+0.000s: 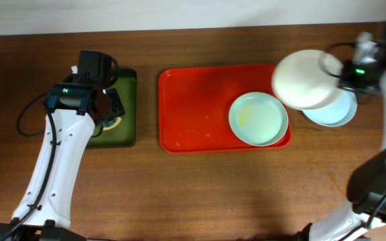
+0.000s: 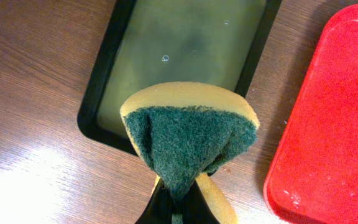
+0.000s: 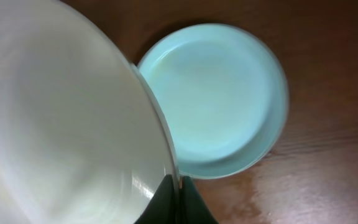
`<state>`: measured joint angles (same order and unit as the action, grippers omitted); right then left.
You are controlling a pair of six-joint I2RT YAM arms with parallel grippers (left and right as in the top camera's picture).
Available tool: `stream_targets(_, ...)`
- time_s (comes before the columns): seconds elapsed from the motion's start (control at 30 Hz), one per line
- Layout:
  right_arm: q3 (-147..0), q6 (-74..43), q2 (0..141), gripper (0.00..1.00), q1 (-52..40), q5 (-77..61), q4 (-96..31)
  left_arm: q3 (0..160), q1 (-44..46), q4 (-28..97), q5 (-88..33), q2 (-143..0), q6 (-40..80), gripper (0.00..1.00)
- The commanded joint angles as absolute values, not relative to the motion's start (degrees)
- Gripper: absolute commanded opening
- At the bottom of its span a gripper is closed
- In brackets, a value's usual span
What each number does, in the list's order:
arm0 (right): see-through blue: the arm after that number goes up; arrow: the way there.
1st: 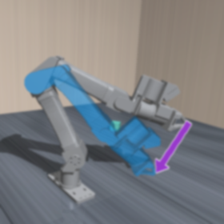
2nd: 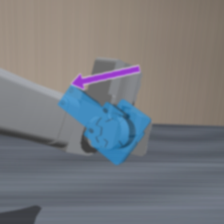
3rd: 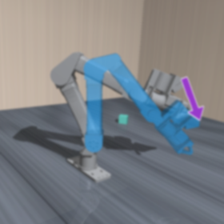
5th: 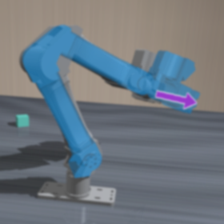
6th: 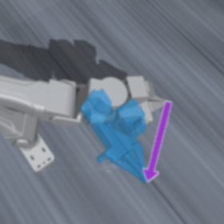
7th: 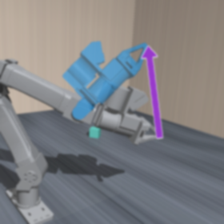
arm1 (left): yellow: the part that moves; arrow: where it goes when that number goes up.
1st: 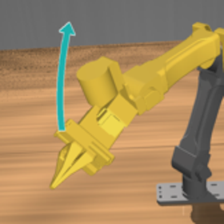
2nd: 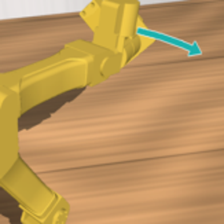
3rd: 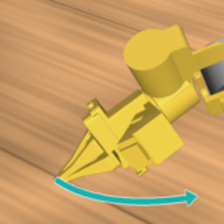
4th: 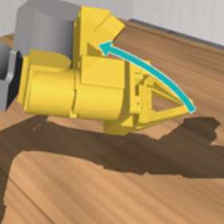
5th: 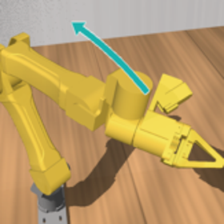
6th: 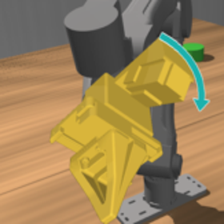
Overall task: Clean dirty plates on tray and stack at the side
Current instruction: 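Lift the cream plate with the right gripper onto the blue plate, then grasp the light green plate rim with the right gripper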
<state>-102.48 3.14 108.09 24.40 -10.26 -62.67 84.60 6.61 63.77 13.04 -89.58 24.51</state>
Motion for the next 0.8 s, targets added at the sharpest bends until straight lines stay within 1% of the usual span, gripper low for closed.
stream_targets(0.0, -100.40, 2.44, 111.18, 0.04, 34.02, -16.12, -59.96, 84.40, 6.48, 63.24, 10.92, -89.12, 24.80, 0.00)
stream_targets(0.07, -100.27, 2.46, 113.82, 0.04, 37.21, -16.01, -56.73, 84.40, 6.48, 62.59, 10.28, -89.12, 24.77, 0.00)
stream_targets(0.13, -100.27, 2.46, 116.64, 0.04, 36.75, -15.88, -54.70, 84.40, 6.48, 62.57, 10.28, -89.12, 24.77, 0.00)
stream_targets(0.2, -100.27, 2.50, 119.09, 0.25, 35.31, -15.92, -53.19, 84.40, 6.48, 62.50, 10.28, -89.12, 24.77, 0.00)
stream_targets(0.23, -100.27, 2.50, 119.22, 0.25, 34.85, -16.10, -53.04, 84.40, 6.48, 62.41, 10.28, -89.12, 24.77, 0.00)
stream_targets(0.27, -100.29, 2.50, 119.20, 0.28, 34.46, -16.10, -53.06, 84.40, 6.48, 62.37, 10.28, -89.12, 24.77, 0.00)
stream_targets(0.3, -100.40, 2.48, 118.65, 0.44, 33.76, -16.95, -53.36, 84.40, 6.48, 62.35, 10.28, -89.12, 24.77, 0.00)
stream_targets(0.37, -101.10, 2.46, 115.74, 0.52, 32.47, -21.56, -55.70, 84.38, 6.48, 62.39, 10.28, -89.12, 24.77, 0.00)
stream_targets(0.43, -101.10, 2.48, 112.18, 0.53, 29.26, -27.88, -58.08, 84.38, 6.48, 62.41, 10.26, -89.12, 24.77, 0.00)
stream_targets(0.47, -101.10, 3.03, 111.68, 0.54, 26.41, -27.70, -59.66, 84.38, 6.48, 62.41, 10.26, -89.12, 24.77, 0.00)
stream_targets(0.57, -99.98, 9.58, 113.14, 0.53, 16.60, -17.61, -60.90, 84.38, 6.48, 62.61, 10.24, -89.12, 24.77, 0.00)
stream_targets(0.6, -98.89, 12.84, 114.41, 0.54, 12.51, -13.17, -60.53, 84.38, 6.48, 62.70, 10.24, -89.12, 24.77, 0.00)
stream_targets(0.63, -98.04, 15.03, 114.98, 0.54, 10.31, -11.62, -60.16, 84.38, 6.48, 62.70, 10.24, -89.12, 24.77, 0.00)
stream_targets(0.67, -96.31, 16.34, 116.16, 0.53, 7.03, -8.49, -57.47, 84.38, 6.48, 62.67, 10.24, -89.12, 24.77, 0.00)
stream_targets(0.7, -95.53, 17.02, 116.79, 0.53, 5.54, -7.16, -55.90, 84.38, 6.48, 62.67, 10.24, -89.12, 24.77, 0.00)
stream_targets(0.77, -94.98, 18.87, 118.48, 0.50, 3.68, -6.85, -54.19, 84.38, 6.48, 62.67, 10.24, -89.12, 24.77, 0.00)
